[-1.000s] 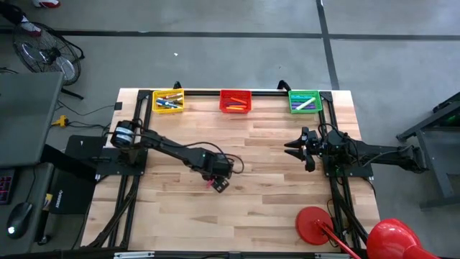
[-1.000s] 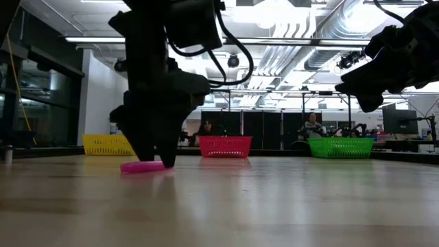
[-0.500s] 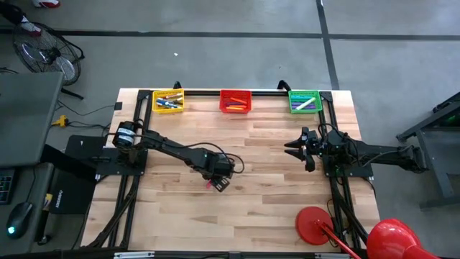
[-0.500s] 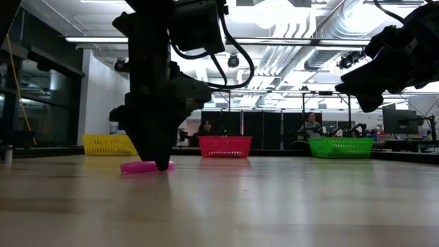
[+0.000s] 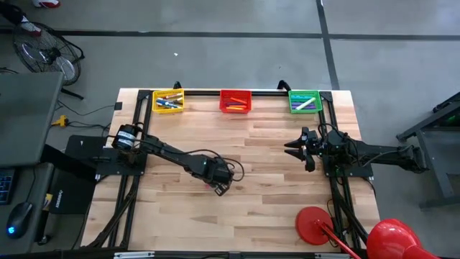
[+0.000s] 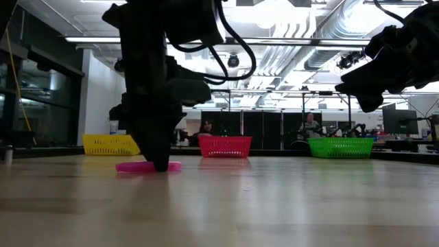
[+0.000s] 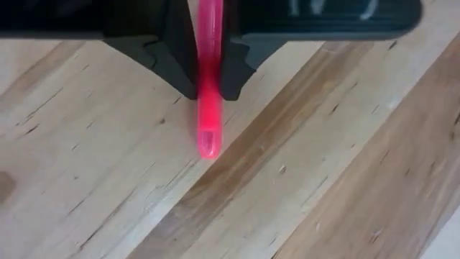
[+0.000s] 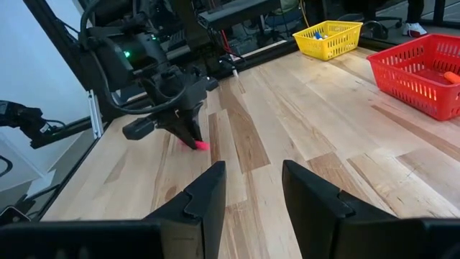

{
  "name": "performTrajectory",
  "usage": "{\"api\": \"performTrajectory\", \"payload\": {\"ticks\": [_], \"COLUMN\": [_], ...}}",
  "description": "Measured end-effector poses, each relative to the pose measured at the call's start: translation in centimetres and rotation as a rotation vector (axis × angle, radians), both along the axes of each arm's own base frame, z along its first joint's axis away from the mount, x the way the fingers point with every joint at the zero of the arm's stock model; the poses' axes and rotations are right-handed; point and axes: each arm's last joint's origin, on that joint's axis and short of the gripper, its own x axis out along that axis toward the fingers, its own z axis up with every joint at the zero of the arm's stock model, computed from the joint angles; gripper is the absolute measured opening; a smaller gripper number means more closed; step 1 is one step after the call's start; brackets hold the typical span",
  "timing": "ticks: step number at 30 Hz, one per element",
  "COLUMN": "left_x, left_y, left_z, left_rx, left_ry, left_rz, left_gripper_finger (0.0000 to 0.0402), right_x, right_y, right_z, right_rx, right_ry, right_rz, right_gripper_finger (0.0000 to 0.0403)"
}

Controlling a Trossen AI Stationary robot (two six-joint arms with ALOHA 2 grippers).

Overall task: Pick & Place Markers
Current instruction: Put the pink pen into the red bin

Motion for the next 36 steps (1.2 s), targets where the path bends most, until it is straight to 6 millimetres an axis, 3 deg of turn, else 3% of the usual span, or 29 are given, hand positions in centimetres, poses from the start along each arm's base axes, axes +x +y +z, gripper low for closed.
{"api": "performTrajectory", "payload": {"ticks": [8, 18, 22, 28, 33, 36], "left_x": [-0.2, -1.1, -1.4, -2.4, -3.0, -3.0], "left_y": [0.2, 1.6, 3.1, 5.8, 9.7, 12.4], "left_z": [0.5, 2.6, 3.8, 7.7, 9.6, 9.8], "left_rx": [0.066, 0.182, 0.282, 0.443, 0.504, 0.532], "left_ry": [0.000, 0.026, 0.020, 0.010, 0.045, 0.093], "left_rz": [-0.138, -0.230, -0.236, -0.303, -0.388, -0.457], "left_gripper_finger": [0.0028, 0.0028, 0.0028, 0.0028, 0.0028, 0.0028], "right_x": [0.0, 0.0, 0.0, 0.0, 0.0, 0.0], "right_y": [0.0, 0.0, 0.0, 0.0, 0.0, 0.0], "right_z": [0.0, 0.0, 0.0, 0.0, 0.0, 0.0], "right_rx": [0.000, 0.000, 0.000, 0.000, 0.000, 0.000], "right_ry": [0.000, 0.000, -0.001, 0.001, 0.001, 0.001], "right_rz": [0.001, 0.001, 0.001, 0.000, 0.000, 0.000], "right_gripper_finger": [0.0126, 0.0126, 0.0126, 0.0126, 0.0126, 0.0126]}}
